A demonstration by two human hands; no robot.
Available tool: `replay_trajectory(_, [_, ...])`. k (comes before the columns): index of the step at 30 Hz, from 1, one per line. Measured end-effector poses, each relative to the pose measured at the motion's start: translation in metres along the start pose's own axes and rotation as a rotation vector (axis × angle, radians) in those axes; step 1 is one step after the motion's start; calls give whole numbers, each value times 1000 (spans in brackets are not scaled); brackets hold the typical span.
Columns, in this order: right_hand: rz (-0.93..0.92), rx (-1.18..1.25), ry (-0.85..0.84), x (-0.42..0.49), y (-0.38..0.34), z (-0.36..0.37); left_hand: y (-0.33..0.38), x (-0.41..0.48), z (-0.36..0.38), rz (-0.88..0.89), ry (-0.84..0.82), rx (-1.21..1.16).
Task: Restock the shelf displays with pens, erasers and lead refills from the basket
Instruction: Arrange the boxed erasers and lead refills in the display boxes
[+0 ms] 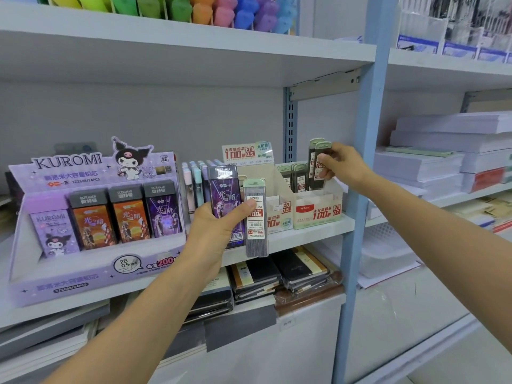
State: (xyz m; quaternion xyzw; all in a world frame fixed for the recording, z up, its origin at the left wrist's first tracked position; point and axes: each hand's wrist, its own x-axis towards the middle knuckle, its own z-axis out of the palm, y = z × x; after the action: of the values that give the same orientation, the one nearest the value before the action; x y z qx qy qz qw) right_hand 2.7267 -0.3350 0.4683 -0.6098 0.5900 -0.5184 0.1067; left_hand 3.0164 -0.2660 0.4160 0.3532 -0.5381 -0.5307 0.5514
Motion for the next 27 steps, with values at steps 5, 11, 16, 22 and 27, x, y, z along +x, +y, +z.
replay_trajectory(5, [43, -42, -35, -3, -2, 6, 0, -1, 1, -2, 0, 2])
replay_trajectory(11, [15, -78, 117, 0, -3, 4, -1, 0, 1, 2, -6, 1])
replay_trajectory(16, [-52, 5, 209, 2, -7, 0, -1, 0, 1, 5, -21, -12])
replay_trajectory(22, [-152, 87, 265, 5, -19, -8, -1, 1, 0, 17, -25, -18])
replay_trajectory(27, [-118, -12, 217, -3, -11, -10, -1, 1, 1, 13, -20, -31])
